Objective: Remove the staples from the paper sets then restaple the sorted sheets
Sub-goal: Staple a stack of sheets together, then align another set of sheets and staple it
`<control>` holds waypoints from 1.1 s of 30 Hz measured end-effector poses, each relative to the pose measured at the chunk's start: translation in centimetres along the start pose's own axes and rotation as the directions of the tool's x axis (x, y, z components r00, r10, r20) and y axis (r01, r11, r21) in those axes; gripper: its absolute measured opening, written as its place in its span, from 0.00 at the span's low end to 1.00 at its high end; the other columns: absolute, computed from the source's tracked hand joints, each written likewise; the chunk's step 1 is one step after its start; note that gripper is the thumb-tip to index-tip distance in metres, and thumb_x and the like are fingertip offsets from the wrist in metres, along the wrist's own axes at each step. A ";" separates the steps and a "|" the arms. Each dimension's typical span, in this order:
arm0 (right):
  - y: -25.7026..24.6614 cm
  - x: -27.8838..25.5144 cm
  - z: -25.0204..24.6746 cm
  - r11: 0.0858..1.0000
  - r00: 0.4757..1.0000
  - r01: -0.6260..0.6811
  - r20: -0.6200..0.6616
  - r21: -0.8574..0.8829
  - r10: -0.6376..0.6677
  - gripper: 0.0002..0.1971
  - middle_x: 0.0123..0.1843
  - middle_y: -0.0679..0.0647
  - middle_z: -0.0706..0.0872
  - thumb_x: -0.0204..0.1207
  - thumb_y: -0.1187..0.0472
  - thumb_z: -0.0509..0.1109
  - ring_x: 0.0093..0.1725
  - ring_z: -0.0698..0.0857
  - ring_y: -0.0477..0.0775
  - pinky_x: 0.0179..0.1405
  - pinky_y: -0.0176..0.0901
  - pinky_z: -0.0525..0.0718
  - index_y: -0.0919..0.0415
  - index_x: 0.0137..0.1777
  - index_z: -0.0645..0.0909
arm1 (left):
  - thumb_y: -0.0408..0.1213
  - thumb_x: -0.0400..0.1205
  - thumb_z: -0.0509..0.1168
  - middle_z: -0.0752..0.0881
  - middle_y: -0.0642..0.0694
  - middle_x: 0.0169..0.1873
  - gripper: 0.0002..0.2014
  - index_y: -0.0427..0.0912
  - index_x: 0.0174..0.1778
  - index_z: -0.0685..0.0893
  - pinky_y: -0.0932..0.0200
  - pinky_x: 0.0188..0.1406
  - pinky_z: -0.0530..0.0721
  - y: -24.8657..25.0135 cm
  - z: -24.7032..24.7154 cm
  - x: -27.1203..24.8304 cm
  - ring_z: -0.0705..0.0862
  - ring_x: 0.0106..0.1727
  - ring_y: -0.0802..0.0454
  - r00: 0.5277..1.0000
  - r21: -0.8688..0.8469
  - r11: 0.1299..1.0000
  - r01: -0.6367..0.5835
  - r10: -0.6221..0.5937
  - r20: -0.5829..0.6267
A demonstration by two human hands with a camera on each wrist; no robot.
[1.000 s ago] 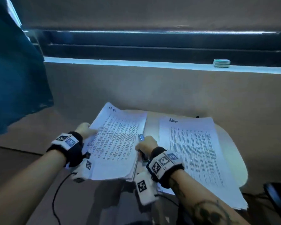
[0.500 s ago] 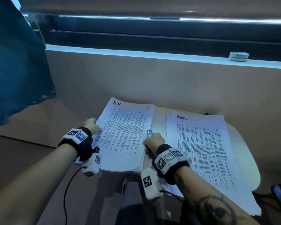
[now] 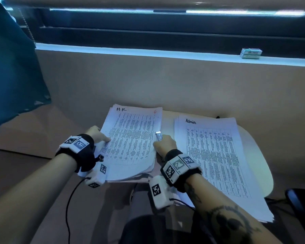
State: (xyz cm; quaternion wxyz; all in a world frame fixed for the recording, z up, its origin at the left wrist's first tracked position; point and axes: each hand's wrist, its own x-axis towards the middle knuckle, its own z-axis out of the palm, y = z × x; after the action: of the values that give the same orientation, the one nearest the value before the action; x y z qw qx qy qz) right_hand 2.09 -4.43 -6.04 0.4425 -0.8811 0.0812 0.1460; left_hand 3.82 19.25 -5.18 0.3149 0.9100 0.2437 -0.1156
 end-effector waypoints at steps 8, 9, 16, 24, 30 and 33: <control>0.9 -0.6 -0.3 0.979 0.998 0.063 0.025 -0.196 -0.059 0.17 0.52 0.56 0.84 0.76 0.67 0.55 0.50 0.82 0.60 0.48 0.45 0.76 0.52 0.60 0.76 | 0.23 0.76 0.69 0.83 0.35 0.57 0.16 0.28 0.59 0.79 0.55 0.51 0.74 0.9 0.4 -1.4 0.79 0.52 0.41 0.998 -0.105 0.994 -0.017 0.023 0.059; 0.9 -0.5 -0.4 0.976 0.997 0.071 0.033 -0.206 -0.066 0.18 0.54 0.57 0.84 0.76 0.67 0.56 0.51 0.82 0.60 0.49 0.46 0.77 0.52 0.63 0.76 | 0.25 0.77 0.68 0.82 0.36 0.57 0.15 0.29 0.60 0.78 0.55 0.52 0.73 0.9 0.5 -1.4 0.80 0.55 0.40 0.997 -0.099 0.995 -0.020 0.026 0.067; 0.6 -0.4 -0.3 0.972 0.997 0.067 -0.011 -0.225 -0.072 0.07 0.44 0.55 0.79 0.76 0.68 0.55 0.43 0.78 0.59 0.43 0.43 0.73 0.56 0.47 0.71 | 0.29 0.78 0.68 0.83 0.35 0.59 0.16 0.30 0.61 0.78 0.55 0.51 0.75 0.6 0.8 -1.1 0.81 0.61 0.38 0.999 -0.138 0.990 -0.034 0.037 0.021; 0.5 -1.3 -2.2 0.984 0.991 0.113 -0.054 -0.140 -0.121 0.09 0.43 0.58 0.78 0.75 0.65 0.58 0.44 0.84 0.62 0.41 0.49 0.80 0.57 0.34 0.65 | 0.37 0.78 0.69 0.77 0.32 0.66 0.23 0.31 0.67 0.73 0.45 0.60 0.75 0.9 1.0 -0.5 0.77 0.65 0.36 0.995 -0.010 1.000 -0.029 0.028 -0.095; 3.9 -3.7 -9.9 0.902 0.997 -0.018 0.077 0.432 -0.017 0.04 0.33 0.56 0.74 0.80 0.67 0.62 0.23 0.77 0.49 0.21 0.38 0.77 0.62 0.46 0.69 | 0.48 0.80 0.66 0.71 0.35 0.70 0.25 0.40 0.70 0.72 0.41 0.70 0.67 6.7 3.1 -3.4 0.67 0.72 0.38 0.915 0.333 0.913 -0.234 0.323 -0.243; 7.0 -4.1 -13.4 0.778 0.983 -0.181 0.130 0.602 0.128 0.07 0.27 0.54 0.73 0.82 0.66 0.61 0.16 0.76 0.46 0.19 0.36 0.80 0.61 0.43 0.68 | 0.43 0.80 0.66 0.81 0.38 0.60 0.18 0.37 0.62 0.79 0.51 0.60 0.76 11.3 6.6 -5.9 0.78 0.62 0.42 0.881 0.176 0.878 -0.444 0.464 -0.092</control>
State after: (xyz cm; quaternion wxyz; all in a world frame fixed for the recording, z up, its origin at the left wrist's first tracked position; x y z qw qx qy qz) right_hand -1.18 -19.33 -2.40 0.6929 -0.6743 0.1778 0.1835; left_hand 4.30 5.20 -2.27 0.2471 0.9684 0.0339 0.0039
